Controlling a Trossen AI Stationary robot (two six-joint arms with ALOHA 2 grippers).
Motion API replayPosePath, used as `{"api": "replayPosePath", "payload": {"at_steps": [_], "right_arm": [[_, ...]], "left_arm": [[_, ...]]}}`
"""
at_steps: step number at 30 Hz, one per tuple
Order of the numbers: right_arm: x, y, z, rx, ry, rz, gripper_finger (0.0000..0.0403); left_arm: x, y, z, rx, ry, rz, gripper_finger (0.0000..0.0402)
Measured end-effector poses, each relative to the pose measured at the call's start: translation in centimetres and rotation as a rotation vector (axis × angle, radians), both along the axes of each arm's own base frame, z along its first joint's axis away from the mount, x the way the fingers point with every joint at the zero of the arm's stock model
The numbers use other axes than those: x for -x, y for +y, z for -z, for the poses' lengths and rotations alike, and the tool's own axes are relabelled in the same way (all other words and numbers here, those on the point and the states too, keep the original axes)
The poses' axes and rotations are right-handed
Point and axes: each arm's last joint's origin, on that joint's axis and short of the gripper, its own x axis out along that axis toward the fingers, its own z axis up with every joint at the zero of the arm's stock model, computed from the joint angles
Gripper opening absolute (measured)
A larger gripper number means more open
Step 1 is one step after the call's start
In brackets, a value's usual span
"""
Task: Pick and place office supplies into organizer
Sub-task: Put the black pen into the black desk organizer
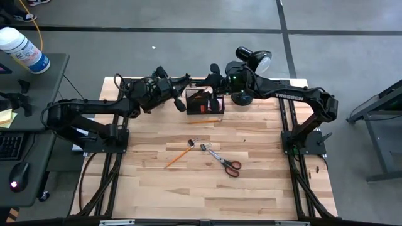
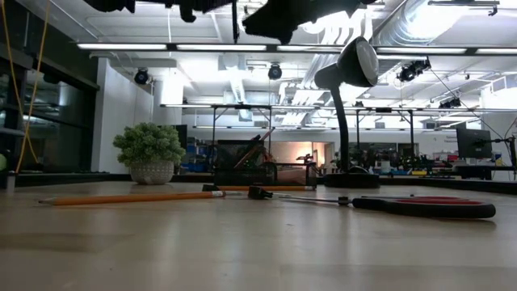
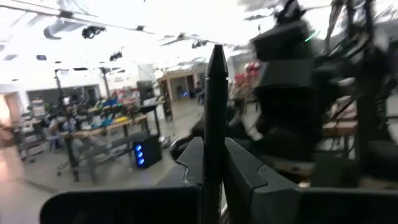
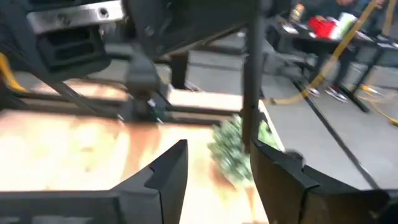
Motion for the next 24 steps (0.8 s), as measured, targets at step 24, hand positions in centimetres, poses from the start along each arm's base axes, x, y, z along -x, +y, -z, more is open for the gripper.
{"api": "replayPosePath", "payload": {"at_steps": [24], "right_arm": [[1.5, 0.3, 2.4, -0.059, 0.283, 0.177, 0.0152]], "left_arm": [[-1.4, 9.3, 9.7, 0.217, 0.348, 0.132, 0.0024]]}}
